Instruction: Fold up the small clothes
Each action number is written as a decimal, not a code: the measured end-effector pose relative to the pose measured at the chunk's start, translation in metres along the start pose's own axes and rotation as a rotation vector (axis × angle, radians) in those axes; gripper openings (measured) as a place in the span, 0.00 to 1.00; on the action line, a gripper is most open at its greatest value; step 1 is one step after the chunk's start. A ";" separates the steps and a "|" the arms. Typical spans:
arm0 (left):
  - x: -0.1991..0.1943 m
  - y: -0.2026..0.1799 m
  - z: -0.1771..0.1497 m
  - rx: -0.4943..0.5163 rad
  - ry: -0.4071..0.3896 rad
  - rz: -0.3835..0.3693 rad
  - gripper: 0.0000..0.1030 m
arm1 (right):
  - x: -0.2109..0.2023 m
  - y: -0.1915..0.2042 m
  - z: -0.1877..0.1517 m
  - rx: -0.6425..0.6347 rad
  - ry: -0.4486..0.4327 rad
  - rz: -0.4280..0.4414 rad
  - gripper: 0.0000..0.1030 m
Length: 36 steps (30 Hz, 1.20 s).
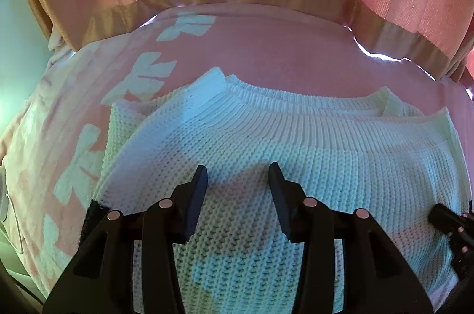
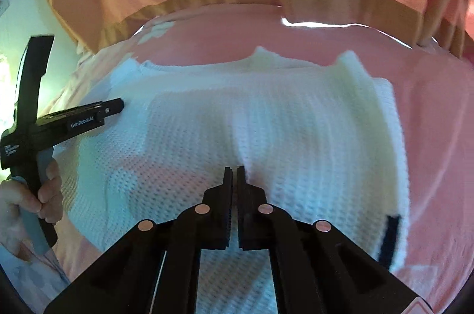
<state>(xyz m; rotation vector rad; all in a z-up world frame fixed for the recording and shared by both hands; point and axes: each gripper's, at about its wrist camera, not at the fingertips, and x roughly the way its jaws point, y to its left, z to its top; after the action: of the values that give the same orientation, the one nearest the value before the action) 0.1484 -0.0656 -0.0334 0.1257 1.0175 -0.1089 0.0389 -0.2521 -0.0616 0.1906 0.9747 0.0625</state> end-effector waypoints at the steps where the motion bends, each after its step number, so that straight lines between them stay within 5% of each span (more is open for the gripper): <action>1: -0.001 0.000 -0.001 0.002 -0.001 0.003 0.41 | -0.001 -0.003 0.000 0.003 -0.002 -0.045 0.05; 11: -0.001 -0.005 -0.004 0.020 -0.014 0.030 0.41 | -0.025 -0.069 -0.010 0.189 -0.004 -0.104 0.00; 12: -0.001 -0.005 -0.004 0.018 -0.015 0.031 0.41 | -0.029 -0.069 -0.010 0.187 -0.011 -0.112 0.09; 15: -0.007 0.000 -0.004 -0.004 -0.014 0.020 0.40 | -0.042 -0.072 -0.016 0.185 -0.028 -0.142 0.14; 18: -0.021 0.015 -0.009 -0.051 -0.008 -0.017 0.57 | -0.050 -0.076 -0.027 0.206 -0.006 -0.134 0.39; 23: -0.034 0.052 -0.029 -0.061 -0.008 0.027 0.62 | -0.054 -0.074 -0.044 0.187 0.027 -0.091 0.42; 25: -0.027 0.068 -0.038 -0.070 0.022 0.037 0.61 | -0.049 -0.073 -0.050 0.169 0.056 -0.100 0.33; 26: -0.024 0.072 -0.041 -0.066 0.032 0.032 0.61 | -0.046 -0.072 -0.053 0.161 0.068 -0.105 0.04; 31: -0.030 0.071 -0.051 0.019 -0.008 0.058 0.60 | -0.073 -0.068 -0.051 0.141 -0.017 -0.166 0.05; 34: -0.037 0.078 -0.051 -0.012 -0.015 0.027 0.60 | -0.052 -0.079 -0.055 0.178 0.090 -0.202 0.09; 36: -0.046 0.088 -0.047 -0.067 -0.040 0.014 0.60 | -0.060 -0.073 -0.050 0.198 0.048 -0.210 0.11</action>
<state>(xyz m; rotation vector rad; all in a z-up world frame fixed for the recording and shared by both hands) 0.0984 0.0303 -0.0141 0.0694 0.9790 -0.0649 -0.0387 -0.3258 -0.0539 0.2679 1.0440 -0.2235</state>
